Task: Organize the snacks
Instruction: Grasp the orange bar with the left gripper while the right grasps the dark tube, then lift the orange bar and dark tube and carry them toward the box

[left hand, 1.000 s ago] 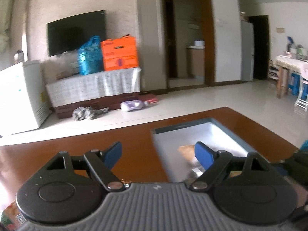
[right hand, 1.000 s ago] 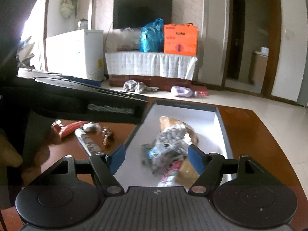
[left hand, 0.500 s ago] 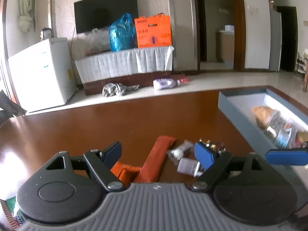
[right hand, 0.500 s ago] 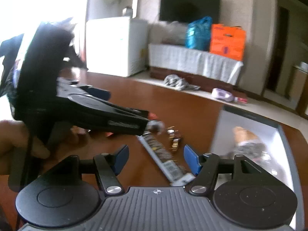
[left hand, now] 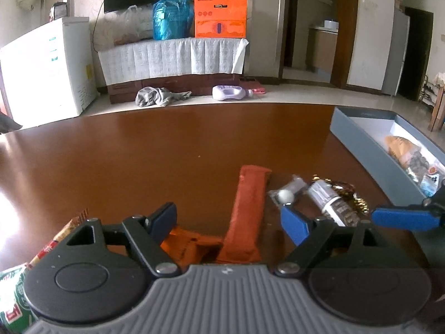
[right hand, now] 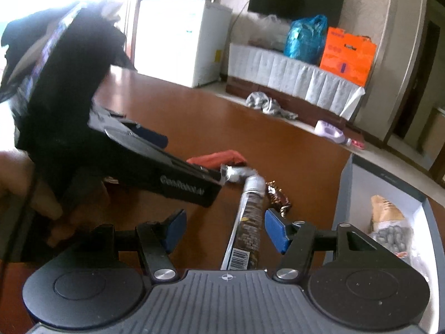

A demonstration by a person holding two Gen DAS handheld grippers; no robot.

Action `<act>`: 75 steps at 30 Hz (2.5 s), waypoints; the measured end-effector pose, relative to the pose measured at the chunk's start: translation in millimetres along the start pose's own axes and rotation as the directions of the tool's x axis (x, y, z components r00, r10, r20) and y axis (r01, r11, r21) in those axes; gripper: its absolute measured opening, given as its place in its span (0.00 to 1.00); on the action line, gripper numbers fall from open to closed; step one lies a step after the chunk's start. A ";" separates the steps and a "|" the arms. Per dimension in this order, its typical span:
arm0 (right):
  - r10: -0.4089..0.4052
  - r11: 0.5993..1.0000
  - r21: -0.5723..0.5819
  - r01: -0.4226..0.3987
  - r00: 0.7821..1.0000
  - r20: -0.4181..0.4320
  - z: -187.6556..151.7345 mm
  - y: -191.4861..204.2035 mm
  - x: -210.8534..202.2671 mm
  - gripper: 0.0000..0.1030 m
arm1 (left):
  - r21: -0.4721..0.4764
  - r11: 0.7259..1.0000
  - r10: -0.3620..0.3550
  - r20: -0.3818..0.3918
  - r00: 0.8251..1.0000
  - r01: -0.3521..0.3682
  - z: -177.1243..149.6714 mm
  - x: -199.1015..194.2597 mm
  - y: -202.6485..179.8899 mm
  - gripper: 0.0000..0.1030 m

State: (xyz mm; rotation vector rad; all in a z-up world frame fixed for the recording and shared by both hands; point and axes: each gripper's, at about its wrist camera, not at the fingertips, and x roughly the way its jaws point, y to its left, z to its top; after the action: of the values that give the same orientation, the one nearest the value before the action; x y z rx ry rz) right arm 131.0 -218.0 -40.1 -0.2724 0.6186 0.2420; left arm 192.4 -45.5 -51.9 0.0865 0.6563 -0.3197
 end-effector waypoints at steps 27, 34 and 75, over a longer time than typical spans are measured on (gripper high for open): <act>0.031 0.983 0.180 -0.029 0.999 -0.008 0.1 -17.4 18.0 0.36 | 0.047 0.987 -0.151 -0.006 0.989 0.151 14.3 23.7 -4.3 0.52; 0.046 0.983 0.178 -0.044 0.999 -0.003 1.0 -18.4 13.7 0.25 | 0.097 0.984 -0.151 0.001 0.989 0.150 12.2 22.5 -8.9 0.18; 0.058 0.992 0.114 -0.060 0.998 0.013 -39.6 3.4 -93.3 0.24 | 0.056 0.997 0.049 0.029 0.998 -0.051 -44.8 -86.2 -50.2 0.18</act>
State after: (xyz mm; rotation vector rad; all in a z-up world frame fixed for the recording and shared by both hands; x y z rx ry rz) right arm 35.2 -240.7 -15.8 -0.1427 0.6292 0.2637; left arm 85.9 -62.2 -33.5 0.1523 0.6170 -0.2908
